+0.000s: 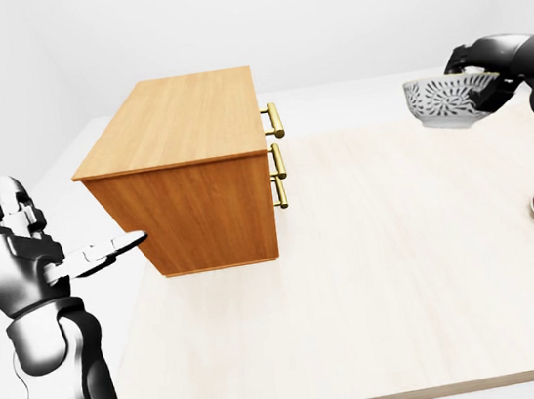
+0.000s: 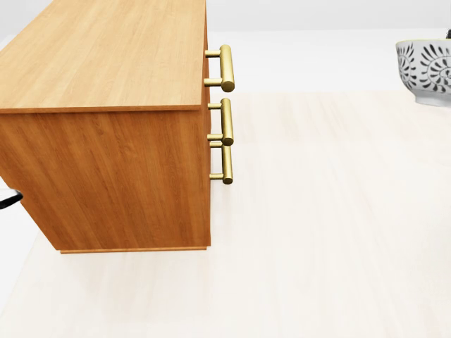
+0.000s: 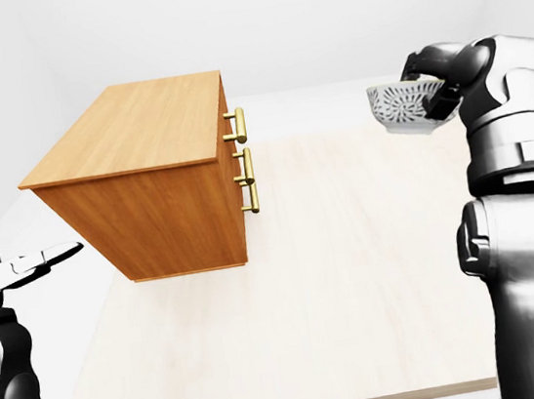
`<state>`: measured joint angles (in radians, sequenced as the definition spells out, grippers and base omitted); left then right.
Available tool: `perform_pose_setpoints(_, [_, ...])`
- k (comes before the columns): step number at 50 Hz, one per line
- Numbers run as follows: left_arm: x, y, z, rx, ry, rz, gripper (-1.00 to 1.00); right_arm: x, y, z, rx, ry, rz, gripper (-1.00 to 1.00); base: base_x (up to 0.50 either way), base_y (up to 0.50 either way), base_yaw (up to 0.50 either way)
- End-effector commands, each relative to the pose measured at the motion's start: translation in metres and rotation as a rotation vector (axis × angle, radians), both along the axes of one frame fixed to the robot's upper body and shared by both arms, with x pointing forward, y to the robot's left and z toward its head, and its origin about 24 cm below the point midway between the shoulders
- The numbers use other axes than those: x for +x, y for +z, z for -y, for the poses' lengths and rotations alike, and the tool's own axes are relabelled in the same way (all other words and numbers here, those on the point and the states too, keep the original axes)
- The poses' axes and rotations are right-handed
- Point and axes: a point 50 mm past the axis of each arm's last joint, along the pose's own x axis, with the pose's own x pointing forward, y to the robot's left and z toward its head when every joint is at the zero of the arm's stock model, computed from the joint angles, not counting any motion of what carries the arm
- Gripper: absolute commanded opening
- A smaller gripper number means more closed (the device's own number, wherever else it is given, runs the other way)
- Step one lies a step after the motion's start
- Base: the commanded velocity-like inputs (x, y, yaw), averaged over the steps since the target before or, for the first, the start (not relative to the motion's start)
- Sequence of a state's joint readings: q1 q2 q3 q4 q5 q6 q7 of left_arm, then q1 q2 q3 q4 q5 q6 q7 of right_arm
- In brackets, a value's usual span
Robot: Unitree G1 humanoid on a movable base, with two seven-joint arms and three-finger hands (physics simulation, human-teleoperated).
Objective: Put the bowl on top of the cabinet.
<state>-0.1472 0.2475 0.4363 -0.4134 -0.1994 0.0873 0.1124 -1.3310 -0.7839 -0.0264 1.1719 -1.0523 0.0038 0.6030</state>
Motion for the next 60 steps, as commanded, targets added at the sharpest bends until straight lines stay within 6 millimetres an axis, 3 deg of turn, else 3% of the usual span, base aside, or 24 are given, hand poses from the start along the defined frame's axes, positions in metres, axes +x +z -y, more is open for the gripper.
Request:
perform_pose_setpoints(1, [0.004,-0.004,0.001,-0.018,0.004,-0.013,1.00,-0.001,0.149,-0.117,-0.266,0.197,0.213,-1.00,0.00,0.00,0.00])
perform_pose_setpoints(6, [0.004,-0.005,0.001,-0.021,0.001,-0.018,1.00,-0.001,0.166,-0.173,-0.316,0.321,0.268,-1.00,0.00,0.00,0.00])
perform_pose_setpoints(7, [0.004,-0.005,0.001,-0.021,0.001,-0.018,1.00,-0.001,0.166,-0.174,-0.317,0.324,0.269,-1.00,0.00,0.00,0.00])
perform_pose_setpoints(9, [0.004,-0.006,0.001,-0.022,0.000,-0.023,1.00,0.001,0.162,-0.201,-0.230,0.390,0.285,-1.00,0.00,0.00,0.00])
perform_pose_setpoints(17, [0.005,-0.007,0.002,-0.023,-0.002,-0.026,1.00,-0.004,0.156,-0.274,-0.221,0.549,0.320,-1.00,0.00,0.00,0.00])
perform_pose_setpoints(21, [0.005,-0.010,0.002,-0.029,-0.005,-0.035,1.00,-0.011,0.158,-0.299,-0.156,0.621,0.369,-1.00,0.00,0.00,0.00])
perform_pose_setpoints(26, [0.006,-0.011,0.001,-0.035,-0.004,-0.039,1.00,-0.012,0.143,-0.327,-0.158,0.693,0.371,-1.00,0.00,0.00,0.00])
perform_pose_setpoints(53, [0.006,-0.012,0.002,-0.041,-0.009,-0.042,1.00,-0.014,0.123,-0.356,-0.134,0.782,0.380,-1.00,0.00,0.00,0.00])
perform_pose_setpoints(60, [0.006,-0.012,0.002,-0.040,-0.008,-0.041,1.00,-0.007,0.106,-0.356,-0.129,0.777,0.348,-1.00,0.00,0.00,0.00])
